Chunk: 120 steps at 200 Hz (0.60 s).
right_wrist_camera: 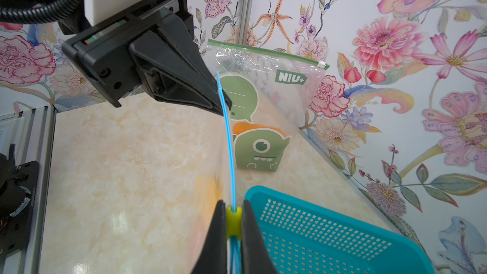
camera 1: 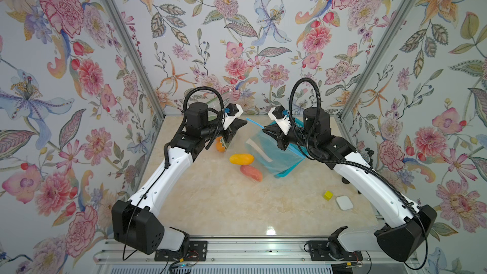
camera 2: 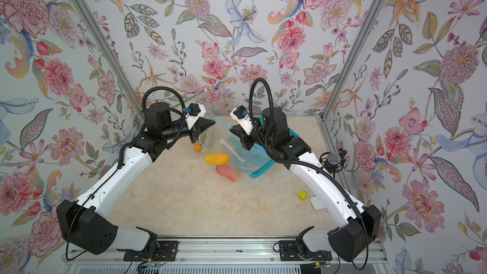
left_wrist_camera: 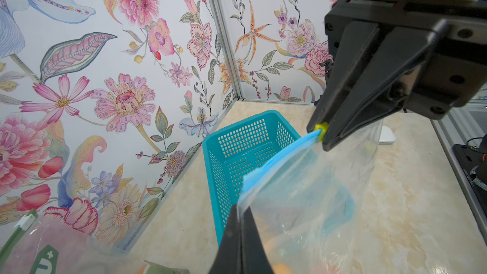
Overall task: Place the mango in a zip-top bag and seal the zipper
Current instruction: Zip the zipper on the zipper food storage bag.
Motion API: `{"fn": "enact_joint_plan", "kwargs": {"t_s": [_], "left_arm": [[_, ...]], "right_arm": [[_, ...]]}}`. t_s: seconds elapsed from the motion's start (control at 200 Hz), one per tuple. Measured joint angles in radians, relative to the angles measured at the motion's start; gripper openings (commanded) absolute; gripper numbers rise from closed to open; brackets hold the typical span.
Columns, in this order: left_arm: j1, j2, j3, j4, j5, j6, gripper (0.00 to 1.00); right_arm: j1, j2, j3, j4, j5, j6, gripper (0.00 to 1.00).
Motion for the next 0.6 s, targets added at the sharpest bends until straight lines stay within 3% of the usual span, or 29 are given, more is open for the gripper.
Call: {"fn": "enact_joint_plan", "kwargs": {"t_s": [0.601], "left_arm": [[0.057,-0.063,-0.085,0.037,-0.074,-0.101,0.00]], "right_arm": [[-0.082,-0.156,-0.164,-0.008,0.000,0.000,0.02]]}}
